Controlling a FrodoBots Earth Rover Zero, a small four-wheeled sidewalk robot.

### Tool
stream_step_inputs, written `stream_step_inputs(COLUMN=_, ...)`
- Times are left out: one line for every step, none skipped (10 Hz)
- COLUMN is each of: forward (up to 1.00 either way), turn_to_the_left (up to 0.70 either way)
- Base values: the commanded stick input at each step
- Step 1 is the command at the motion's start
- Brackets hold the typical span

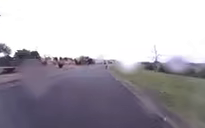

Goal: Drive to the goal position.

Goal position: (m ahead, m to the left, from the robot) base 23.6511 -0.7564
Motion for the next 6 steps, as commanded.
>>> stream_step_inputs(forward=1.00, turn_to_the_left=0.08)
stream_step_inputs(forward=1.00, turn_to_the_left=0.17)
stream_step_inputs(forward=1.00, turn_to_the_left=0.04)
stream_step_inputs(forward=1.00, turn_to_the_left=0.00)
stream_step_inputs(forward=1.00, turn_to_the_left=0.00)
stream_step_inputs(forward=1.00, turn_to_the_left=0.00)
